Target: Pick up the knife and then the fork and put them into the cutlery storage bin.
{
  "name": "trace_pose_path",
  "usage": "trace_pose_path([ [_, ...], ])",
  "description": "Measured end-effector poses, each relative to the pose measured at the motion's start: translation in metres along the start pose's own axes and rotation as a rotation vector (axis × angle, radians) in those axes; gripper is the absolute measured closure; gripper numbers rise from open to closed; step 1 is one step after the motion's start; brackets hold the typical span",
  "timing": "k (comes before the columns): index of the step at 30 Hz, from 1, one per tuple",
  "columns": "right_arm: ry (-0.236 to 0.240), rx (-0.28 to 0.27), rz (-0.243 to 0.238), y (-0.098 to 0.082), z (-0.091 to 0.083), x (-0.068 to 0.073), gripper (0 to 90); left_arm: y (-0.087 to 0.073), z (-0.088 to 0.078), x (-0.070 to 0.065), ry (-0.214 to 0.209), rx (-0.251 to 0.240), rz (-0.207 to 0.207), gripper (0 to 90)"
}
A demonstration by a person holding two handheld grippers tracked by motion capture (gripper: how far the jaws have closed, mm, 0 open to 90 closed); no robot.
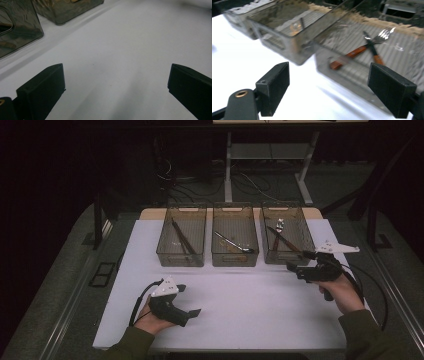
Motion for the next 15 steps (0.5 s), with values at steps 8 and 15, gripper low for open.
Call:
trace_pose_path([
  [8, 0.087, -0.037, -0.001, -0.021, -0.013, 0.024, 16.7, 0.0, -0.002, -0.001, -0.006, -0.005, 0.01, 0.0],
  [15, 0.154, -0.029, -0.006, -0.04, -0.018, 0.042, 16.7, 0.001, -0.004, -0.001, -0.008, -0.01, 0.019, 0.0],
])
Point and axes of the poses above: each handheld gripper's, and its own axes: z roughly forward along the jaws, y roughly out of its top, x roughly to its left, the point moved 5 cm from there along z, roughly forward along the jaws, and after that the axes turned 10 degrees about -y, right-handed, at the moved point
